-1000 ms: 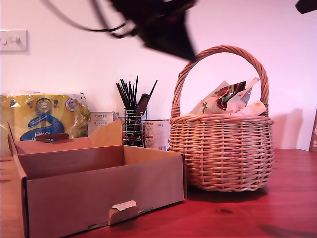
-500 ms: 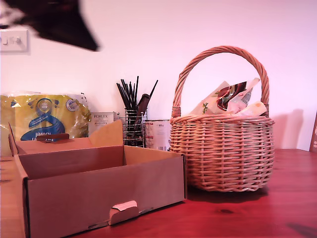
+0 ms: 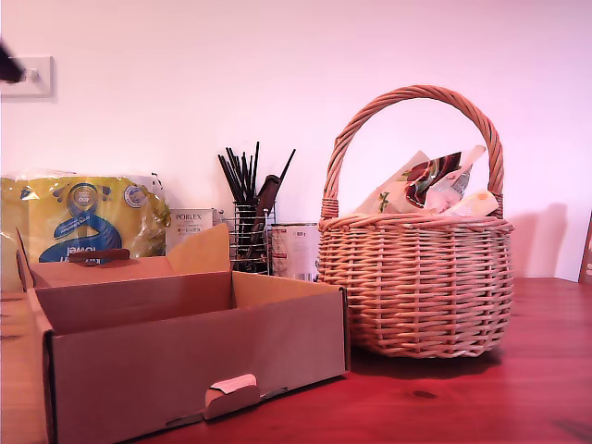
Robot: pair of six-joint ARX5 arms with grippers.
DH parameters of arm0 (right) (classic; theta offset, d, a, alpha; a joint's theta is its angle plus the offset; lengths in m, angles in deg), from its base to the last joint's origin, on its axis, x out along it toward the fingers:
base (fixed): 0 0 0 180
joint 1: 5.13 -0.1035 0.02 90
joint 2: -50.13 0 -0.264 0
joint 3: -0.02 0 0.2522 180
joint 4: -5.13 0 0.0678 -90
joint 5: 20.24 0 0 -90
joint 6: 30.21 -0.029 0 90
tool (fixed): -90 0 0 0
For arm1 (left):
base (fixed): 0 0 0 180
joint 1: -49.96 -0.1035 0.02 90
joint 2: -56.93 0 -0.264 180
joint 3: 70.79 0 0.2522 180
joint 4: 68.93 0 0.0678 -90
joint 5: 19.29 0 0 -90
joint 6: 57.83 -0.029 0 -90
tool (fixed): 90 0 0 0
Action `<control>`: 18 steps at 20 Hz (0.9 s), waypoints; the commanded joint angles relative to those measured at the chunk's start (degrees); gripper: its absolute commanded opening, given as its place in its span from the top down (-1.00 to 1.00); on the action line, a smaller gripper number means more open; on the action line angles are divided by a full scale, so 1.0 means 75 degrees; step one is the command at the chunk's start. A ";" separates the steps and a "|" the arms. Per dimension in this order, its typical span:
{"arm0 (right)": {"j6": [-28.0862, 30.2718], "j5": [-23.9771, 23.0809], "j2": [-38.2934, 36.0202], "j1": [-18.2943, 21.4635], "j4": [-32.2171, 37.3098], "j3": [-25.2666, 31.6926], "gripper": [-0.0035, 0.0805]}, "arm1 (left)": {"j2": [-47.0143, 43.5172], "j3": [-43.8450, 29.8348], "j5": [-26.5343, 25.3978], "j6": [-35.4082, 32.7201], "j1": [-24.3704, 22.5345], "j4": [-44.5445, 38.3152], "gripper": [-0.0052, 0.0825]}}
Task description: Move the bags of Easter eggs from the cardboard box on the left into the woven basket on the right side.
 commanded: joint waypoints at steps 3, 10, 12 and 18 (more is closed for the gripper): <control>-0.0029 0.0009 -0.0009 -0.0032 0.0003 0.0076 0.95 | -0.0664 -0.0117 -0.0029 0.0017 -0.0020 0.0184 0.93; -0.0026 0.0003 -0.0009 -0.0029 -0.0659 0.0076 0.95 | -0.0772 -0.0117 -0.0023 0.0020 -0.0020 0.0527 0.92; -0.0026 0.0003 -0.0009 -0.0029 -0.0950 0.0076 0.95 | -0.0775 -0.0117 -0.0026 0.0020 -0.0020 0.0673 0.92; -0.0026 0.0003 -0.0009 -0.0029 -0.1649 0.0076 0.95 | -0.0772 -0.0117 -0.0023 0.0020 -0.0020 0.1026 0.92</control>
